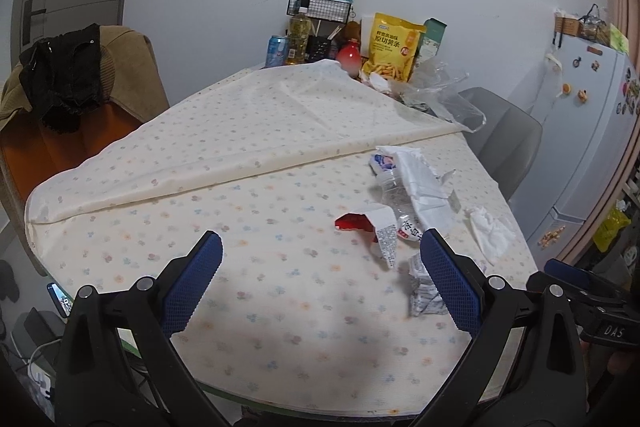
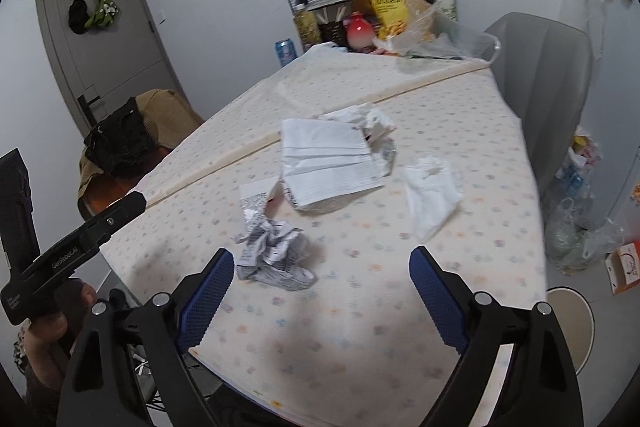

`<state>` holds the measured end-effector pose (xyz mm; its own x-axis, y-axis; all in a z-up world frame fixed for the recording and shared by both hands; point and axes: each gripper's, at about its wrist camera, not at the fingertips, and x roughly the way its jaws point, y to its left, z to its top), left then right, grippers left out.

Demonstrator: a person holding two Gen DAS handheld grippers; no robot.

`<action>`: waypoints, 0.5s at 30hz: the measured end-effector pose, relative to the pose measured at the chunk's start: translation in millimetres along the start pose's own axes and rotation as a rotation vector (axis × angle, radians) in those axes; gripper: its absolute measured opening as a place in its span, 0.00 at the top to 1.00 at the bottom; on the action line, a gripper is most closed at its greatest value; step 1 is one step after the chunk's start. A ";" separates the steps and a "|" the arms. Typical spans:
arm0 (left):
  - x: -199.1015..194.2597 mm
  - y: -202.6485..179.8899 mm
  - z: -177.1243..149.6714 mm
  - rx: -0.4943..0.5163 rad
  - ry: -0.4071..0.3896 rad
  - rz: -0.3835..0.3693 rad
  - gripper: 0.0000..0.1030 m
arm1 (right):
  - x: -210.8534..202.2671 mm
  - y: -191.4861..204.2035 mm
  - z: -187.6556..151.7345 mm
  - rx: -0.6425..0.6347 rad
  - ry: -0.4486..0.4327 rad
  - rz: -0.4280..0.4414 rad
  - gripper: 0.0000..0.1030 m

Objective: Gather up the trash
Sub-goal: 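Close the right gripper on the crumpled receipt paper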

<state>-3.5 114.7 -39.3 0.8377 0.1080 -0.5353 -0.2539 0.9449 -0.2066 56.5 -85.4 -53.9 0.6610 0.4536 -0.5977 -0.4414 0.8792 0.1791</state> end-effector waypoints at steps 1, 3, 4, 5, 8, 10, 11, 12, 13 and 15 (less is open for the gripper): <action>0.9 0.7 0.2 0.000 0.001 0.005 0.05 | 4.9 2.8 0.6 -0.005 0.006 0.006 0.18; 1.8 2.2 -0.2 0.000 0.001 0.013 0.05 | 15.9 8.7 2.3 -0.020 0.024 0.010 0.22; 2.9 3.1 -0.6 0.000 0.002 0.018 0.05 | 20.7 11.3 3.0 -0.026 0.033 0.016 0.23; 4.2 4.2 -1.1 0.000 0.004 0.022 0.05 | 25.5 13.7 3.3 -0.030 0.042 0.025 0.23; 9.0 7.1 -3.7 -0.005 0.019 0.032 0.05 | 44.0 21.8 3.0 -0.047 0.071 0.041 0.26; 13.1 9.0 -4.1 -0.011 0.026 0.034 0.05 | 55.6 25.7 2.3 -0.058 0.092 0.044 0.31; 14.8 9.8 -4.0 -0.012 0.028 0.035 0.05 | 60.8 27.2 2.2 -0.062 0.101 0.040 0.35; 16.4 10.0 -3.6 -0.012 0.030 0.036 0.05 | 64.9 28.2 1.9 -0.064 0.104 0.034 0.38; 18.2 10.0 -3.3 -0.011 0.032 0.035 0.05 | 67.0 28.2 1.9 -0.061 0.104 0.032 0.40; 21.3 9.0 -2.8 -0.010 0.036 0.033 0.05 | 70.7 26.2 1.7 -0.048 0.105 0.045 0.58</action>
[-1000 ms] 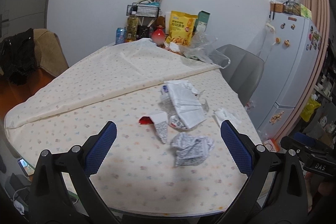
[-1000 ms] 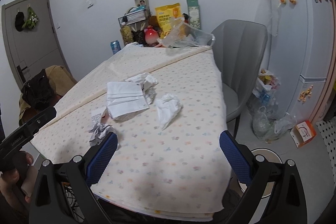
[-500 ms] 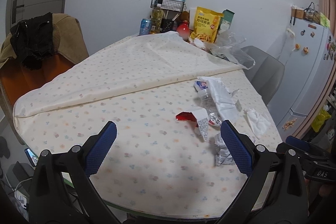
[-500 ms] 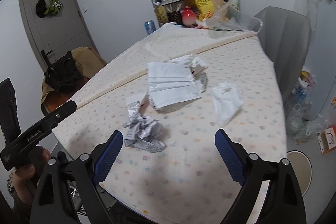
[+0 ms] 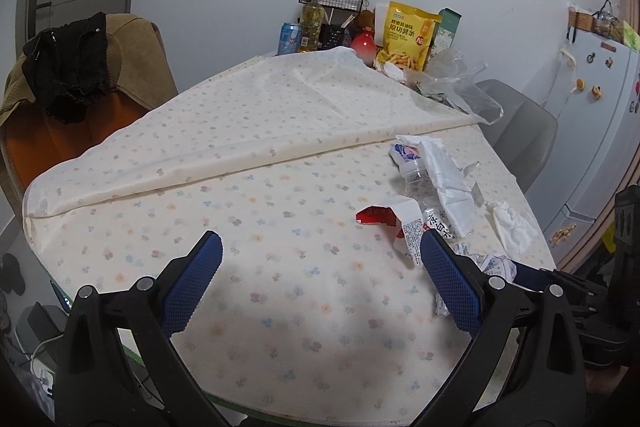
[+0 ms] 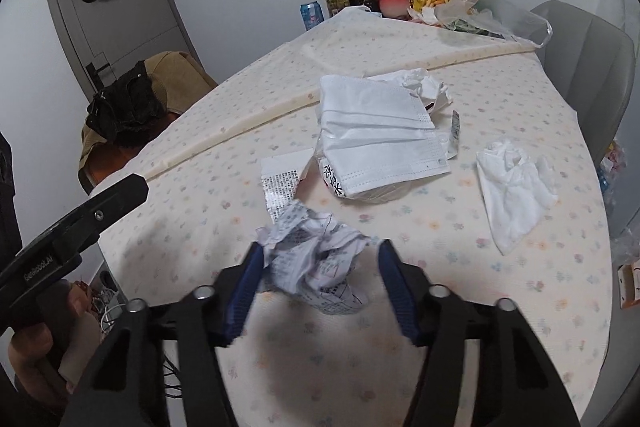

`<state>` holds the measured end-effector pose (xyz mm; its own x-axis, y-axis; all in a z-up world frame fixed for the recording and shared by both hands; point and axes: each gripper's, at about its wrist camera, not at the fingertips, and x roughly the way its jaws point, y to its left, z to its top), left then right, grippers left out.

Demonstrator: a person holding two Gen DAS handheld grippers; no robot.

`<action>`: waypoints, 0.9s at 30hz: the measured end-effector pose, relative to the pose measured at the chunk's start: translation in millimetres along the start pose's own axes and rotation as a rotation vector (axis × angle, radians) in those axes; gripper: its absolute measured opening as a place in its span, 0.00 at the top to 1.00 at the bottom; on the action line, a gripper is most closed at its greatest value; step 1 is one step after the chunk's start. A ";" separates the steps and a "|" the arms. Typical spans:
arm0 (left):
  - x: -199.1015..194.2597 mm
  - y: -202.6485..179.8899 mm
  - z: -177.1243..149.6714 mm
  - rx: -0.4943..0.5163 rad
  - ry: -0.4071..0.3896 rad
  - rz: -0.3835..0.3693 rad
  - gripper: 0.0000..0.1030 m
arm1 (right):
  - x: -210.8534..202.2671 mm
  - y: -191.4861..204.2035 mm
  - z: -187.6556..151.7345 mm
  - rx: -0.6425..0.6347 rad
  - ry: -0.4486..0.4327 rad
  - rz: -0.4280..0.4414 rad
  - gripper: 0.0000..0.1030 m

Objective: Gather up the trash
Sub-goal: 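Close the right gripper on the crumpled receipt paper, then carry the receipt paper with the right gripper over the trash bin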

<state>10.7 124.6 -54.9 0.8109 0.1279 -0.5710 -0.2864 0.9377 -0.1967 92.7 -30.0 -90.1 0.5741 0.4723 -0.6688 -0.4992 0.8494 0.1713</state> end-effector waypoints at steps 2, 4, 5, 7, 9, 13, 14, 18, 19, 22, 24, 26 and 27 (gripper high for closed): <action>4.3 -2.1 0.6 0.000 0.007 -0.007 0.05 | 0.2 -2.1 0.3 0.003 0.001 0.014 0.65; 9.4 -6.4 1.5 0.003 0.014 -0.018 0.05 | -2.7 -2.1 0.6 -0.012 -0.012 0.006 0.69; 11.2 -9.0 1.5 0.005 0.017 -0.022 0.05 | -4.8 -3.1 0.7 -0.015 -0.015 0.000 0.70; 17.2 -15.5 2.8 0.011 0.024 -0.034 0.05 | -10.1 -7.0 0.4 -0.003 -0.019 -0.011 0.71; 23.1 -22.3 4.1 0.017 0.032 -0.041 0.05 | -15.7 -12.3 0.1 0.009 -0.027 -0.016 0.75; 36.6 -38.1 6.3 0.017 0.058 -0.090 0.06 | -29.4 -26.7 -0.3 0.043 -0.042 -0.035 0.79; 39.9 -42.0 6.3 0.022 0.066 -0.098 0.06 | -32.6 -29.9 -0.6 0.050 -0.046 -0.041 0.80; 55.9 -56.0 5.2 0.030 0.111 -0.112 0.16 | -44.8 -42.8 -2.7 0.071 -0.064 -0.055 0.83; 60.0 -59.0 5.1 0.027 0.123 -0.121 0.20 | -47.8 -45.5 -3.0 0.075 -0.070 -0.057 0.83; 71.8 -67.4 4.6 0.038 0.156 -0.116 0.30 | -56.6 -51.2 -3.5 0.083 -0.088 -0.057 0.83; 79.9 -70.6 4.2 0.036 0.185 -0.112 0.34 | -61.0 -53.5 -3.7 0.087 -0.097 -0.060 0.83; 88.6 -71.4 2.7 0.018 0.216 -0.100 0.38 | -65.2 -56.7 -4.1 0.093 -0.103 -0.061 0.83; 91.9 -71.4 1.6 0.010 0.227 -0.097 0.42 | -66.9 -58.4 -4.1 0.097 -0.107 -0.061 0.83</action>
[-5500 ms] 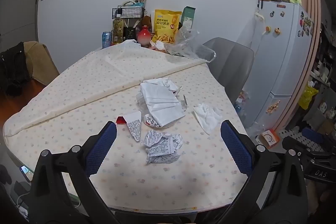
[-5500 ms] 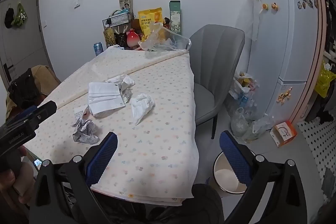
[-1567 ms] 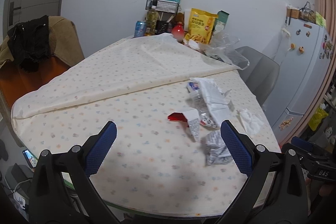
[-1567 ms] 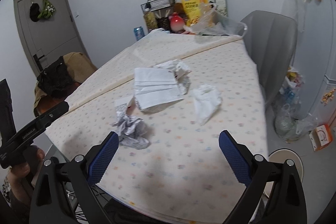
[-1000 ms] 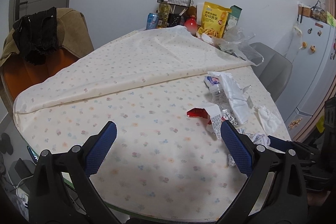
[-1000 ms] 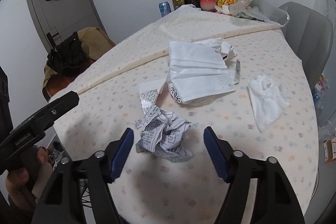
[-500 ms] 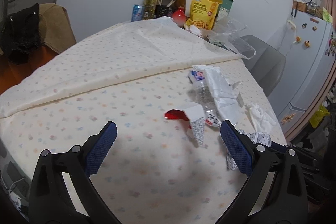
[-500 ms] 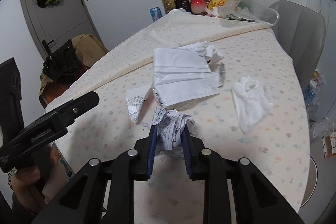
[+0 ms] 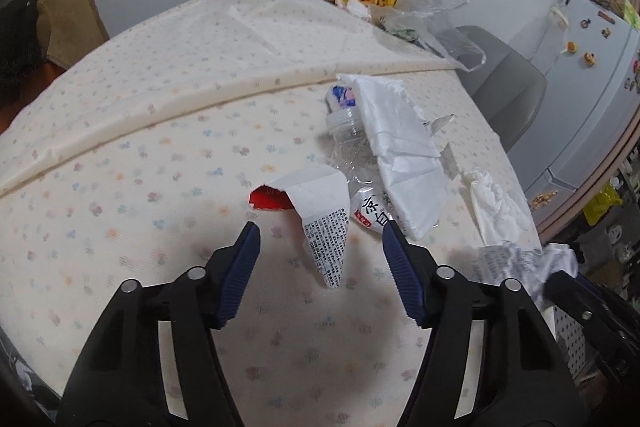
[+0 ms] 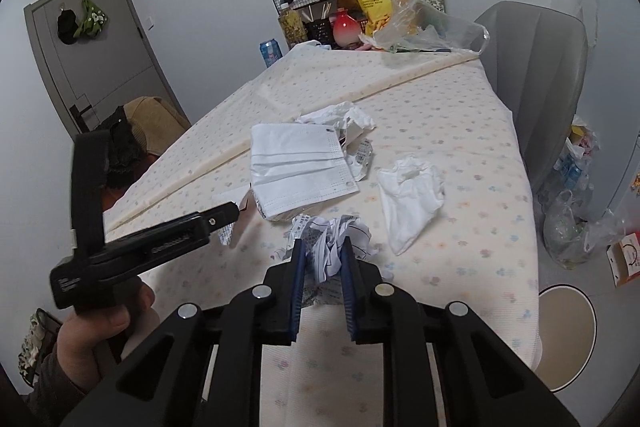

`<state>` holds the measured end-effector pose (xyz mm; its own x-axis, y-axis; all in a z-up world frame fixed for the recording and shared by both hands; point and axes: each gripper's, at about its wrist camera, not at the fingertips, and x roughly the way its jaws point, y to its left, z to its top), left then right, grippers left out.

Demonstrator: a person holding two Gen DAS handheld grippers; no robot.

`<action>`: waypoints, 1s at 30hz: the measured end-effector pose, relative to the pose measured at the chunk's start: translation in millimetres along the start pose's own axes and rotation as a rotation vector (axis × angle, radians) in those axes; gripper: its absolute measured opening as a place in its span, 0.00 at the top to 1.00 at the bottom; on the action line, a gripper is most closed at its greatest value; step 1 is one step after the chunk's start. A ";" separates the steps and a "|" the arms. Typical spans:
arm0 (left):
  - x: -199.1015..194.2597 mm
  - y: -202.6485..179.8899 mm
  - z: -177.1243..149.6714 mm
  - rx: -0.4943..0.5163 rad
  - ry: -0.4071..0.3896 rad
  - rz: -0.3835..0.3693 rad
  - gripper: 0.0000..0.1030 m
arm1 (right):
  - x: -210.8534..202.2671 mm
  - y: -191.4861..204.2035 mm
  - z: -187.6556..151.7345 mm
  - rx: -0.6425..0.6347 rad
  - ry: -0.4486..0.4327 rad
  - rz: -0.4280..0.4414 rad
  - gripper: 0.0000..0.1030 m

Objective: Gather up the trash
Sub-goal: 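Carry the receipt paper with the right gripper over the trash bin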

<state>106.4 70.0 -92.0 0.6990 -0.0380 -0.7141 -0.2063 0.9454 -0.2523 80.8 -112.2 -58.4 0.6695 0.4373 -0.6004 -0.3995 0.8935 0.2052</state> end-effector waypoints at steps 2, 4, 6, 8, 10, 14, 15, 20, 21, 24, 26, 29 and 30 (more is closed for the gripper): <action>5.7 0.2 -1.0 -0.011 0.019 0.000 0.52 | -3.1 -3.1 -0.1 0.008 -0.005 -0.001 0.83; 9.4 -0.7 -3.0 -0.009 0.035 0.006 0.80 | -6.5 -5.3 -0.3 0.013 -0.009 -0.002 0.83; 8.2 -1.2 -5.1 -0.010 0.040 0.007 0.89 | -10.8 -6.5 -1.3 0.016 -0.014 -0.003 0.83; 1.6 -2.6 -5.8 -0.004 0.023 0.025 0.97 | -14.9 -8.1 -1.4 0.020 -0.021 -0.003 0.83; -8.9 -3.7 -5.8 0.003 -0.001 0.027 0.97 | -20.2 -8.5 -1.3 0.026 -0.030 -0.004 0.83; -31.2 -7.7 -5.0 0.034 -0.048 0.028 0.98 | -31.1 -13.2 -0.6 0.038 -0.053 -0.011 0.83; -36.1 -9.2 -4.6 0.039 -0.057 0.025 0.98 | -33.4 -13.7 -0.6 0.038 -0.058 -0.014 0.83; -63.4 -20.9 2.3 0.064 -0.116 -0.001 0.98 | -48.4 -17.2 2.1 0.040 -0.092 -0.027 0.83; -67.9 -24.1 4.1 0.072 -0.128 -0.006 0.98 | -52.1 -19.0 3.1 0.043 -0.100 -0.031 0.83; -78.7 -36.3 8.7 0.093 -0.153 -0.032 0.98 | -61.9 -28.1 5.1 0.060 -0.122 -0.046 0.83; -83.5 -45.4 9.6 0.110 -0.167 -0.047 0.98 | -68.5 -37.0 5.6 0.076 -0.136 -0.058 0.83; -84.5 -61.1 9.9 0.133 -0.168 -0.070 0.98 | -78.7 -52.1 5.3 0.101 -0.154 -0.082 0.83; -84.9 -66.2 9.2 0.141 -0.169 -0.077 0.98 | -82.4 -58.3 5.2 0.111 -0.161 -0.093 0.83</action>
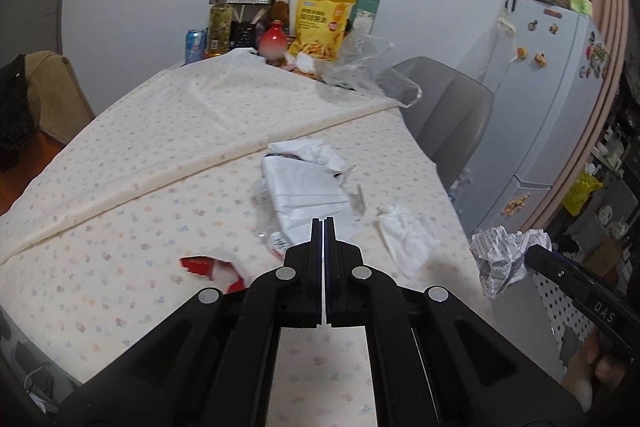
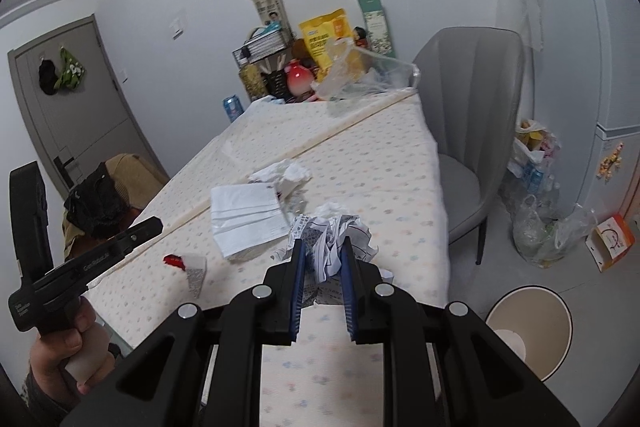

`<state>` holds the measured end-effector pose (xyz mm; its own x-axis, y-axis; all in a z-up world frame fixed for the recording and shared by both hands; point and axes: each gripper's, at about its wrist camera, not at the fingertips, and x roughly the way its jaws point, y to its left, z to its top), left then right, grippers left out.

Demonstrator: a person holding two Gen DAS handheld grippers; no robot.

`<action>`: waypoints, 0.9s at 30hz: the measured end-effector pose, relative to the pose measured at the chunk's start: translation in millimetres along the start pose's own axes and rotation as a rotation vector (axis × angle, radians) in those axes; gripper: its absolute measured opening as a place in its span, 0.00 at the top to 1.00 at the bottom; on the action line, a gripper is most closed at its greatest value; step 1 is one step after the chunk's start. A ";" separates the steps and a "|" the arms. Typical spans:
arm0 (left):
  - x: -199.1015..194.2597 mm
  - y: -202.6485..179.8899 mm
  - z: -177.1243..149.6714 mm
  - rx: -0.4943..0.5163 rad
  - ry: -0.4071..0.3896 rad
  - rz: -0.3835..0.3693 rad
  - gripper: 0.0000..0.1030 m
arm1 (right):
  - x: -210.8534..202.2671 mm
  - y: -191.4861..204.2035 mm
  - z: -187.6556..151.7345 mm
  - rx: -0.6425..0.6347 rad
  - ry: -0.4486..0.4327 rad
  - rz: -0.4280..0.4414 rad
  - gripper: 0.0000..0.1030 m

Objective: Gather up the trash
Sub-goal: 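Carry the receipt paper with the right gripper over the trash bin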

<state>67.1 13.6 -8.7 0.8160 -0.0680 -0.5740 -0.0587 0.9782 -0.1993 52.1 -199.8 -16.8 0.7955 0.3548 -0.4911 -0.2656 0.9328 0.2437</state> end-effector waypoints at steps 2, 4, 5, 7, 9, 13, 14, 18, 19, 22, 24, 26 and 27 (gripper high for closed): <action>1.8 -12.5 1.0 0.016 0.000 -0.017 0.98 | -4.2 -12.2 2.1 0.021 -0.010 -0.020 0.83; 4.1 -25.1 2.7 0.034 0.001 -0.037 0.98 | -8.1 -26.0 3.1 0.041 -0.019 -0.041 0.83; 4.7 -31.8 2.9 0.044 -0.001 -0.045 0.98 | -10.3 -34.3 3.5 0.054 -0.025 -0.052 0.83; 9.4 -45.9 4.6 0.064 0.002 -0.063 0.98 | -14.2 -47.2 4.0 0.077 -0.034 -0.066 0.83; 15.0 -59.6 6.0 0.082 0.010 -0.083 0.98 | -18.4 -61.4 3.4 0.099 -0.043 -0.084 0.83; 27.9 -88.9 8.2 0.118 0.022 -0.120 0.98 | -23.4 -88.7 1.6 0.137 -0.052 -0.120 0.83; 31.2 -95.1 8.1 0.122 0.026 -0.130 0.98 | -25.0 -96.7 0.7 0.147 -0.054 -0.130 0.83; 49.0 -123.3 7.2 0.140 0.052 -0.170 0.98 | -28.0 -122.2 -4.9 0.177 -0.049 -0.173 0.83; 54.2 -131.6 6.5 0.147 0.061 -0.181 0.98 | -28.5 -128.7 -6.9 0.185 -0.046 -0.184 0.83; 67.0 -152.7 2.8 0.166 0.082 -0.210 0.98 | -27.9 -147.8 -13.0 0.212 -0.036 -0.216 0.83; 76.6 -164.1 1.6 0.179 0.099 -0.226 0.98 | -26.2 -162.3 -16.6 0.233 -0.031 -0.238 0.83; 87.0 -176.5 1.6 0.191 0.118 -0.239 0.98 | -23.3 -175.3 -20.3 0.249 -0.027 -0.258 0.83; 92.3 -182.1 1.4 0.199 0.126 -0.244 0.98 | -20.4 -181.6 -21.6 0.257 -0.023 -0.269 0.83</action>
<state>153.9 -170.5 -24.3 0.7141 -0.3160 -0.6246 0.2527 0.9485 -0.1909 72.4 -375.0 -69.1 0.8313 0.0946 -0.5477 0.0977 0.9452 0.3115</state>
